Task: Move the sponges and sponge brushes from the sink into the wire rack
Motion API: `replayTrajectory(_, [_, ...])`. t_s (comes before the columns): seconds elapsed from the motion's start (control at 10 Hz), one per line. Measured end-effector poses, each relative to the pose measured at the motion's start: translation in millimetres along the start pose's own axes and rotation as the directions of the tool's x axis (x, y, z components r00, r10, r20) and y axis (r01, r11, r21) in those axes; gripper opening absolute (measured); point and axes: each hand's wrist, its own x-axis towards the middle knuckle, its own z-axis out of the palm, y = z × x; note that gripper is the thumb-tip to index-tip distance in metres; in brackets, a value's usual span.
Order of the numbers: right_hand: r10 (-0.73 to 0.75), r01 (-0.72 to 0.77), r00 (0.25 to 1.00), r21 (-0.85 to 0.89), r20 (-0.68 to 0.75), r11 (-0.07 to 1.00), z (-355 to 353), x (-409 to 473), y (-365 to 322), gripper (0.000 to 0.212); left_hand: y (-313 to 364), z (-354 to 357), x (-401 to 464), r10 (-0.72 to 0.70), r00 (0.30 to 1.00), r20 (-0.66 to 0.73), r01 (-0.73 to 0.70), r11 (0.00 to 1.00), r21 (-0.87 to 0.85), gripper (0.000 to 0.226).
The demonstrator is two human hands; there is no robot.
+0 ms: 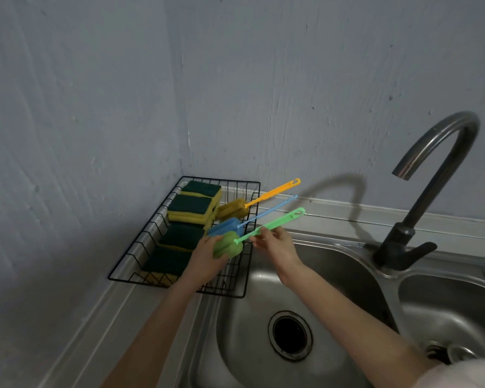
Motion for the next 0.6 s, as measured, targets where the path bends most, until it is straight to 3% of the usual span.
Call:
replayTrajectory(0.1, [0.027,-0.028,1.0,-0.143,-0.005,0.989,0,5,10,0.016,3,2,2,0.022,0.999,0.046,-0.022,1.0,0.002,0.036])
replayTrajectory(0.3, [0.04,-0.038,0.999,-0.218,0.007,0.975,-10,4,7,0.013,8,3,4,0.045,0.998,0.033,-0.045,0.999,0.003,0.036])
replayTrajectory(0.6, [-0.032,0.03,0.999,-0.262,-0.003,0.965,-35,-8,-11,0.043,19,7,11,0.027,1.0,0.0,-0.027,0.999,0.041,0.043])
